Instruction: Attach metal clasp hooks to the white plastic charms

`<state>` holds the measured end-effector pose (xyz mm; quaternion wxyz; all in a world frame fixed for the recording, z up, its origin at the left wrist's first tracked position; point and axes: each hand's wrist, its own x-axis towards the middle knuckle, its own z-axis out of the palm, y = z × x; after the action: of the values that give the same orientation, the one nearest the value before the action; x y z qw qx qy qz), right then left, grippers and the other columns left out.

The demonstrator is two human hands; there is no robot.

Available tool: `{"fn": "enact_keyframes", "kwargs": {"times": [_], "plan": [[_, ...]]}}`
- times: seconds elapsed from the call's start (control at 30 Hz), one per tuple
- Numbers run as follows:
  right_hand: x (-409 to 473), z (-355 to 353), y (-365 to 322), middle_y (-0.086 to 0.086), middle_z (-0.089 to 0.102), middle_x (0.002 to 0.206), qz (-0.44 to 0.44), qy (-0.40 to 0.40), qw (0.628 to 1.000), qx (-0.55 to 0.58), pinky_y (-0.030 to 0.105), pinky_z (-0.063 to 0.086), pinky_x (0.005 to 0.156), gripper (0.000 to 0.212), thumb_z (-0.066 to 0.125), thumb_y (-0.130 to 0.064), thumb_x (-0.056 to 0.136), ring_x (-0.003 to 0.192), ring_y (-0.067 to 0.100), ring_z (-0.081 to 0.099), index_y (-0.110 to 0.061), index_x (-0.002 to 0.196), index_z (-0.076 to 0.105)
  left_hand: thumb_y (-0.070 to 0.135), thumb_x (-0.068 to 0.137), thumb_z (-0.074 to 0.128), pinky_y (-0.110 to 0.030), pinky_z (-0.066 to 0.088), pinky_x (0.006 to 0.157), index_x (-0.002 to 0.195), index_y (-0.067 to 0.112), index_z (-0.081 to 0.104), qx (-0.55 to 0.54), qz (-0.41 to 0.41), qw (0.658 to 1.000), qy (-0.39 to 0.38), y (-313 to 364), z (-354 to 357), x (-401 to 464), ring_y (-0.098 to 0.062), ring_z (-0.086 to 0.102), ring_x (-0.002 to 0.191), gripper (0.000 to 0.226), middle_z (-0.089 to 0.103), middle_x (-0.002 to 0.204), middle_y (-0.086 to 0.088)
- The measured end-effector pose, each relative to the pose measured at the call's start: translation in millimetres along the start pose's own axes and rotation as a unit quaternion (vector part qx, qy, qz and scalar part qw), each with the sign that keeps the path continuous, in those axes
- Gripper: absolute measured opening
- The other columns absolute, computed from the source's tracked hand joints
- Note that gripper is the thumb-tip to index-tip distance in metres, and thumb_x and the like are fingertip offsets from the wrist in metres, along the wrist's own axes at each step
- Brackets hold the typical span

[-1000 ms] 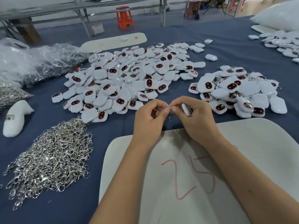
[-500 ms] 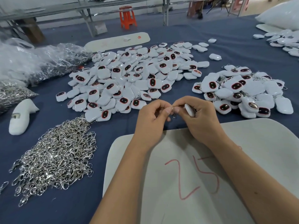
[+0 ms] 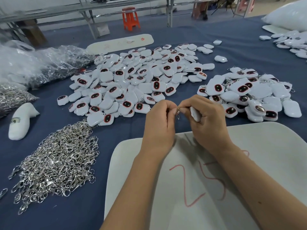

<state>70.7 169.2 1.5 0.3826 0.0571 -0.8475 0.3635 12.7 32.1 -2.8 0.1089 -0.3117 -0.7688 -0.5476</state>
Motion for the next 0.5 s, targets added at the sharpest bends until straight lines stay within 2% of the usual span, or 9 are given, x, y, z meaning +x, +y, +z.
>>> {"fn": "enact_keyframes", "kwargs": {"times": [0.1, 0.2, 0.3, 0.37, 0.5], "plan": [[-1.0, 0.9, 0.4, 0.001, 0.069, 0.083, 0.015, 0.02, 0.999, 0.021, 0.029, 0.048, 0.069, 0.013, 0.067, 0.005, 0.096, 0.076, 0.017, 0.062, -0.004, 0.089, 0.072, 0.001, 0.098, 0.054, -0.016, 0.038, 0.068, 0.086, 0.01, 0.062, -0.016, -0.013, 0.999, 0.037, 4.1, 6.8, -0.7, -0.01, 0.054, 0.071, 0.017, 0.061, 0.076, 0.006], [-3.6, 2.9, 1.3, -0.004, 0.067, 0.079, 0.078, 0.023, 0.993, 0.091, 0.023, 0.046, 0.067, 0.015, 0.065, 0.004, 0.097, 0.072, 0.016, 0.06, -0.008, 0.09, 0.071, 0.004, 0.098, 0.056, -0.017, 0.039, 0.068, 0.088, 0.01, 0.064, -0.021, -0.017, 0.998, 0.054, 6.2, 11.0, -1.2, -0.01, 0.055, 0.071, 0.014, 0.061, 0.076, 0.008], [-5.3, 5.8, 2.7, -0.008, 0.063, 0.072, 0.158, 0.016, 0.967, 0.2, 0.024, 0.046, 0.059, 0.016, 0.063, 0.001, 0.1, 0.065, 0.012, 0.054, -0.01, 0.091, 0.07, 0.006, 0.098, 0.057, -0.014, 0.038, 0.067, 0.09, 0.011, 0.065, -0.012, -0.008, 0.999, 0.048, 7.8, 9.4, -0.7, -0.006, 0.053, 0.071, 0.012, 0.059, 0.077, 0.011], [-5.4, 7.2, 3.2, -0.003, 0.062, 0.071, 0.193, 0.012, 0.943, 0.271, 0.024, 0.046, 0.054, 0.016, 0.062, 0.0, 0.101, 0.064, 0.012, 0.052, -0.01, 0.091, 0.07, 0.006, 0.099, 0.057, -0.013, 0.037, 0.067, 0.091, 0.012, 0.064, 0.001, 0.003, 0.999, 0.043, 8.6, 8.1, -0.8, -0.005, 0.053, 0.071, 0.011, 0.059, 0.078, 0.011], [-4.6, 8.6, 4.9, 0.0, 0.063, 0.072, 0.207, 0.002, 0.921, 0.329, 0.024, 0.046, 0.054, 0.02, 0.062, -0.002, 0.101, 0.067, 0.015, 0.054, -0.016, 0.089, 0.071, 0.006, 0.1, 0.058, -0.019, 0.041, 0.068, 0.094, 0.009, 0.063, 0.003, 0.005, 0.999, 0.05, 9.0, 9.8, -1.6, -0.011, 0.055, 0.073, 0.009, 0.062, 0.081, 0.004]]}}
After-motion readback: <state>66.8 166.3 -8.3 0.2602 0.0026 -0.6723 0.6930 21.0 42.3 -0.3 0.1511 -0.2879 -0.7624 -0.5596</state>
